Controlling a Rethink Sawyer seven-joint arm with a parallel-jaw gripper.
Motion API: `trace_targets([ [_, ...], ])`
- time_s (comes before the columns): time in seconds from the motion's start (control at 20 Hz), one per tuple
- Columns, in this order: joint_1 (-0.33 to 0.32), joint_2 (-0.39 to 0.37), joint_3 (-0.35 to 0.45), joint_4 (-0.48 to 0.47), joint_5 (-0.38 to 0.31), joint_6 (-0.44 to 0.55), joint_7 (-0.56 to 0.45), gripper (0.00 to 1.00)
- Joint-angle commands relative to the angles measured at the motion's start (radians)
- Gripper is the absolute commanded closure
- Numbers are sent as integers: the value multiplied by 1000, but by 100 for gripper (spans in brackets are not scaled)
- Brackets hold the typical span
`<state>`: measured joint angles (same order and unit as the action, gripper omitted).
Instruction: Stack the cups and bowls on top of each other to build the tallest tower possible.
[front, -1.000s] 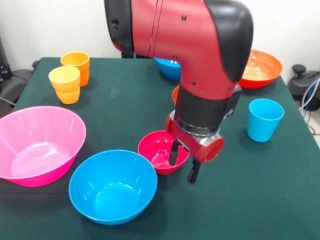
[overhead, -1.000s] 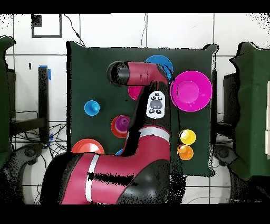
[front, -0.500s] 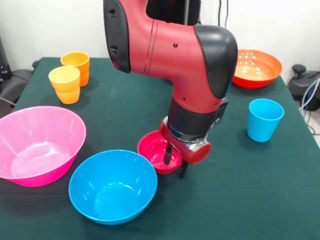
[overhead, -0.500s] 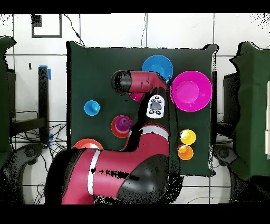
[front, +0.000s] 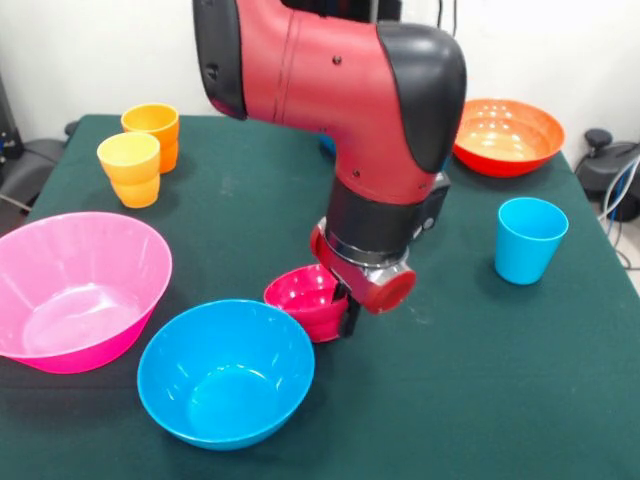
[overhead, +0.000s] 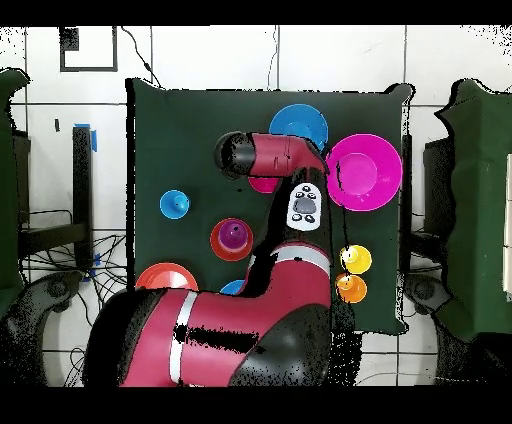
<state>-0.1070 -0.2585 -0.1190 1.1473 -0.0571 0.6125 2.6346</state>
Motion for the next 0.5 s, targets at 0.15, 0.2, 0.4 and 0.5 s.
trace_targets([
  [0.15,-22,-203,128,202,12,19,-81,100],
  [0.2,-23,-228,133,213,19,44,-89,100],
  [0.4,5,-324,85,207,9,231,-112,100],
  [0.5,17,-361,64,187,0,329,-120,100],
])
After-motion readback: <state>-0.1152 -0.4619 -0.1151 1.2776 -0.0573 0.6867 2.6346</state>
